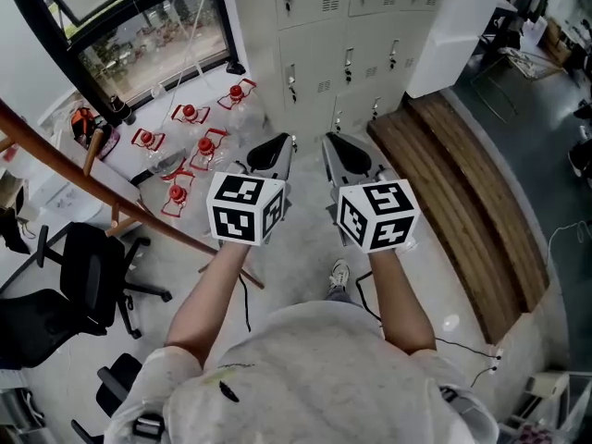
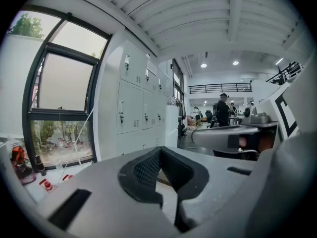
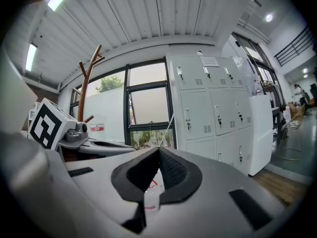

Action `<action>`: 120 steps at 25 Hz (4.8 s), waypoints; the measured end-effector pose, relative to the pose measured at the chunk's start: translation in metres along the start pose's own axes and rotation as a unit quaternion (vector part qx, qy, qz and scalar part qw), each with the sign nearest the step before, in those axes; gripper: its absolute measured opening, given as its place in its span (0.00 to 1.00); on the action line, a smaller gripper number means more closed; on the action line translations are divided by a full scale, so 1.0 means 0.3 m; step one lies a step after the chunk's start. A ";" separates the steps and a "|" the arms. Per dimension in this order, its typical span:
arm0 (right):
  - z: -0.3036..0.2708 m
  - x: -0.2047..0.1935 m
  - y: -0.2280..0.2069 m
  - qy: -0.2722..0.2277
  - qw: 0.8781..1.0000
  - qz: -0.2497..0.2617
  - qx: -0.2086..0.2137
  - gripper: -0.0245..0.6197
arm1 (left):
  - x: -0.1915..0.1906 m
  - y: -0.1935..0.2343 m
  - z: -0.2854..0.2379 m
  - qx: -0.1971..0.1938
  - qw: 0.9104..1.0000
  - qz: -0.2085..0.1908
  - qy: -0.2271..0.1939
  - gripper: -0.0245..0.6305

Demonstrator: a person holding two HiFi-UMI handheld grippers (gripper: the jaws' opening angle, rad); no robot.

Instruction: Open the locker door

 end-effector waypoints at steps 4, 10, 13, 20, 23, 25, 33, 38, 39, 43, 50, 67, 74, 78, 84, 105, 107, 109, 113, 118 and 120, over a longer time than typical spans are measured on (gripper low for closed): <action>-0.073 0.016 -0.081 -0.005 1.000 -0.005 0.017 0.04 | 0.024 0.021 -0.097 0.012 1.000 -0.003 0.006 0.05; -0.173 0.039 -0.232 -0.002 0.999 -0.008 0.040 0.04 | 0.070 0.037 -0.279 0.030 0.999 -0.001 0.012 0.05; -0.213 0.044 -0.319 0.001 0.999 -0.009 0.051 0.04 | 0.084 0.029 -0.377 0.037 0.999 0.001 0.015 0.05; -0.288 0.060 -0.518 0.008 0.997 -0.011 0.075 0.04 | 0.125 0.010 -0.570 0.060 0.998 0.011 0.017 0.05; -0.311 0.079 -0.577 0.004 0.996 -0.005 0.091 0.04 | 0.150 0.003 -0.627 0.074 0.997 0.012 0.013 0.05; -0.328 0.091 -0.610 0.002 0.995 -0.003 0.100 0.04 | 0.165 0.002 -0.657 0.083 0.996 0.011 0.011 0.05; -0.376 0.128 -0.666 -0.006 0.991 0.005 0.137 0.04 | 0.204 0.032 -0.700 0.120 0.993 0.019 0.005 0.05; -0.413 0.140 -0.678 -0.010 0.989 0.003 0.150 0.04 | 0.211 0.059 -0.711 0.132 0.991 0.019 0.004 0.05; -0.421 0.140 -0.675 -0.010 0.988 0.004 0.155 0.04 | 0.207 0.067 -0.713 0.134 0.991 0.021 0.004 0.05; -0.462 0.144 -0.674 -0.010 0.986 0.011 0.166 0.04 | 0.200 0.102 -0.742 0.136 0.990 0.027 0.004 0.05; -0.610 0.167 -0.695 -0.011 0.985 0.021 0.174 0.04 | 0.213 0.221 -0.835 0.136 0.990 0.029 -0.001 0.05; -1.138 0.275 -0.677 -0.012 0.982 0.033 0.184 0.04 | 0.299 0.710 -1.064 0.139 0.989 0.041 -0.008 0.05; -1.311 0.327 -0.650 -0.018 0.982 0.035 0.185 0.05 | 0.323 0.867 -1.109 0.138 0.990 0.041 -0.010 0.05; -1.395 0.360 -0.643 -0.027 0.983 0.031 0.177 0.05 | 0.333 0.950 -1.120 0.139 0.989 0.045 -0.015 0.05; -1.496 0.400 -0.645 -0.032 0.984 0.025 0.171 0.18 | 0.353 1.033 -1.156 0.131 0.990 0.041 -0.019 0.05; -1.722 0.471 -0.659 -0.048 0.985 0.044 0.161 0.30 | 0.386 1.223 -1.255 0.120 0.991 0.041 -0.032 0.05; -1.734 0.476 -0.653 -0.049 0.984 0.044 0.165 0.30 | 0.384 1.235 -1.256 0.121 0.991 0.042 -0.031 0.05; -1.742 0.482 -0.647 -0.050 0.983 0.047 0.170 0.31 | 0.385 1.244 -1.255 0.123 0.991 0.043 -0.031 0.05; -1.751 0.493 -0.641 -0.051 0.982 0.051 0.176 0.31 | 0.388 1.257 -1.252 0.129 0.990 0.042 -0.031 0.05; -1.754 0.494 -0.638 -0.052 0.980 0.052 0.186 0.32 | 0.387 1.263 -1.250 0.132 0.990 0.044 -0.029 0.05; -1.751 0.493 -0.636 -0.052 0.979 0.052 0.190 0.32 | 0.382 1.260 -1.244 0.132 0.990 0.044 -0.027 0.05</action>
Point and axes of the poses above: the fingertips, and each gripper's own axes: z backward along the fingers, y to its left, x out of its top, the point moved 5 cm from there along z, backward along the fingers, and after that the axes turned 2 degrees about -x, right-handed, at the moved point
